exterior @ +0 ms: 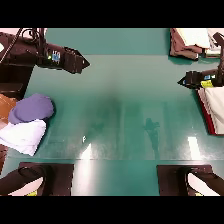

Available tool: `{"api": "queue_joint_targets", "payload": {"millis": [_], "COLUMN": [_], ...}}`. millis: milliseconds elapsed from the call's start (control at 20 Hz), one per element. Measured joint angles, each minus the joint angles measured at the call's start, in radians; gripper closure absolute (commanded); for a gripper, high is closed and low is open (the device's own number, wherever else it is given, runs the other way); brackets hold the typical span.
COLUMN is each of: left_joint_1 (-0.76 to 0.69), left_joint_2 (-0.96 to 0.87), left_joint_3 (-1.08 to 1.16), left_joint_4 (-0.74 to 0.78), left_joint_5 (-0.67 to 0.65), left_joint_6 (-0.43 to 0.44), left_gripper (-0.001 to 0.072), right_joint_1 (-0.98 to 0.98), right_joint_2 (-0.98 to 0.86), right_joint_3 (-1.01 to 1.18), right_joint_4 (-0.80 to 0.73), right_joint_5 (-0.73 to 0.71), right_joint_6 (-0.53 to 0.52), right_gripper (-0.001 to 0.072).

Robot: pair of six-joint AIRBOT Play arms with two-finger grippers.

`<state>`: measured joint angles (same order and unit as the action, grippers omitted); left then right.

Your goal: Fold the shirts.

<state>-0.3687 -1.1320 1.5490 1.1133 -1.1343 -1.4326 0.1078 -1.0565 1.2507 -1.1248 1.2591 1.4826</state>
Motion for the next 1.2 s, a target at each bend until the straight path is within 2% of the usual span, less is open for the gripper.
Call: {"api": "queue_joint_targets", "payload": {"millis": [200, 350, 650, 700, 750, 800, 1000, 1200], "left_joint_1": [0.0, 0.033, 0.311, 0.365, 0.417, 0.469, 0.607, 0.651], "left_joint_2": [0.0, 0.016, 0.055, 0.057, 0.058, 0.06, 0.06, 0.031], "left_joint_3": [0.001, 0.005, -0.04, -0.068, -0.104, -0.152, -0.396, -0.613], "left_joint_4": [0.003, 0.077, 0.338, 0.362, 0.384, 0.399, 0.431, 0.444], "left_joint_5": [0.044, 0.068, -0.068, -0.083, -0.089, -0.09, -0.005, 0.147], "left_joint_6": [0.0, 0.0, -0.033, -0.035, -0.037, -0.041, -0.053, -0.058], "left_gripper": [0.0678, 0.0678, 0.0676, 0.0488, 0.0168, 0.0029, 0.0045, 0.0044], "right_joint_1": [0.0, 0.0, 0.0, 0.0, 0.0, 0.0, 0.0, 0.0], "right_joint_2": [0.0, 0.0, 0.0, 0.0, 0.0, 0.0, 0.0, 0.0], "right_joint_3": [0.0, 0.0, 0.0, 0.0, 0.0, 0.0, 0.0, 0.0], "right_joint_4": [0.0, 0.0, -0.001, -0.001, -0.001, -0.001, -0.001, -0.001], "right_joint_5": [0.0, 0.001, 0.025, 0.026, 0.028, 0.028, 0.03, 0.031], "right_joint_6": [0.0, 0.0, 0.0, 0.0, 0.0, 0.0, 0.0, 0.0], "right_gripper": [0.0693, 0.0693, 0.0693, 0.0693, 0.0693, 0.0693, 0.0693, 0.0693]}}
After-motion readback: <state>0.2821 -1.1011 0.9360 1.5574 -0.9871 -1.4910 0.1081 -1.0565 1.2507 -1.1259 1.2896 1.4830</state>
